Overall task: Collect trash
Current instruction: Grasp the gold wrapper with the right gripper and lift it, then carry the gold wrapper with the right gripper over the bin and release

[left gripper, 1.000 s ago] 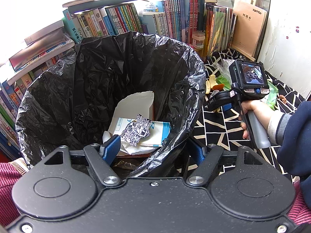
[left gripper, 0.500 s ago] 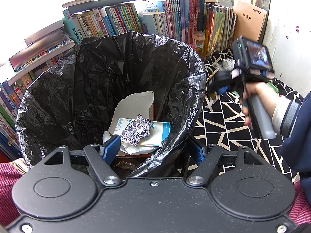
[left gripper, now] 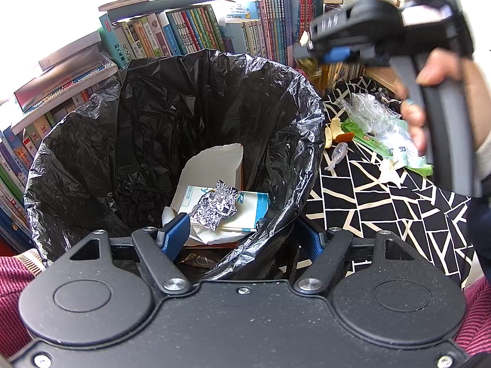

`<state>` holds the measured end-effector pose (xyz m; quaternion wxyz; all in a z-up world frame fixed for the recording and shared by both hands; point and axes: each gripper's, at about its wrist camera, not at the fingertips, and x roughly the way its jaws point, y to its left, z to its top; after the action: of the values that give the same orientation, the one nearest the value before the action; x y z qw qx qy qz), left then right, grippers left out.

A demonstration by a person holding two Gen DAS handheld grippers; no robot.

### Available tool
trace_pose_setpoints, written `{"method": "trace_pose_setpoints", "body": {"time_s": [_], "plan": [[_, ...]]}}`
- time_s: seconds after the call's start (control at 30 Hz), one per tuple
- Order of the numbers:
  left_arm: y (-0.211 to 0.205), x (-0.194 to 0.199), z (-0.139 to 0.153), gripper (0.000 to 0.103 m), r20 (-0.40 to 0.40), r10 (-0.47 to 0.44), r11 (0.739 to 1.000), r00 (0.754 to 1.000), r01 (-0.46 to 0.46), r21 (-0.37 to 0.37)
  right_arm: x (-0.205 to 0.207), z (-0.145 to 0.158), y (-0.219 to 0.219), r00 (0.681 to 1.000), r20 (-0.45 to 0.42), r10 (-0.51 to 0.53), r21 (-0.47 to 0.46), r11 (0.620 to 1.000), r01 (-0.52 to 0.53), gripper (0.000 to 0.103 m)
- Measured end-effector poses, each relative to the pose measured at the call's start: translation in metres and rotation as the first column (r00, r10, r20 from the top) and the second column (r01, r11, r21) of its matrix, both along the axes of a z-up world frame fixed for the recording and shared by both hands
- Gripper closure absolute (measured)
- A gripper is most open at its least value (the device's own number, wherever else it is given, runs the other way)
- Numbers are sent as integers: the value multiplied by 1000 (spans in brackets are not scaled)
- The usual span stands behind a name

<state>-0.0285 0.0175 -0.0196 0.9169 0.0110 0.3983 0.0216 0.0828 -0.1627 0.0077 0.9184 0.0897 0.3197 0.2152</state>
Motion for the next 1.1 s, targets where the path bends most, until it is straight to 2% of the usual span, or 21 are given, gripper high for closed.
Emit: {"method": "trace_pose_setpoints", "body": {"time_s": [0.2,0.33,0.47,0.8,0.9,0.93,1.1], "plan": [[0,0,0,30,1,0,1000,1000,0,0,-21,23,14,981,54,185,97,977,-189,76],[0,0,0,30,1,-1,1000,1000,1,2,-33,25,29,957,70,281,80,955,-287,75],[1,-1,0,30,1,0,1000,1000,0,2,-42,19,40,938,45,343,58,937,-345,74],[0,0,0,30,1,0,1000,1000,0,2,-48,10,49,918,12,397,27,917,-397,71],[1,-1,0,30,1,0,1000,1000,0,2,-47,10,50,918,5,396,21,918,-396,64],[1,-1,-1,30,1,0,1000,1000,0,3,-47,9,50,919,5,395,21,918,-395,52],[1,-1,0,30,0,0,1000,1000,0,2,-47,9,50,919,2,394,17,919,-394,46]]}}
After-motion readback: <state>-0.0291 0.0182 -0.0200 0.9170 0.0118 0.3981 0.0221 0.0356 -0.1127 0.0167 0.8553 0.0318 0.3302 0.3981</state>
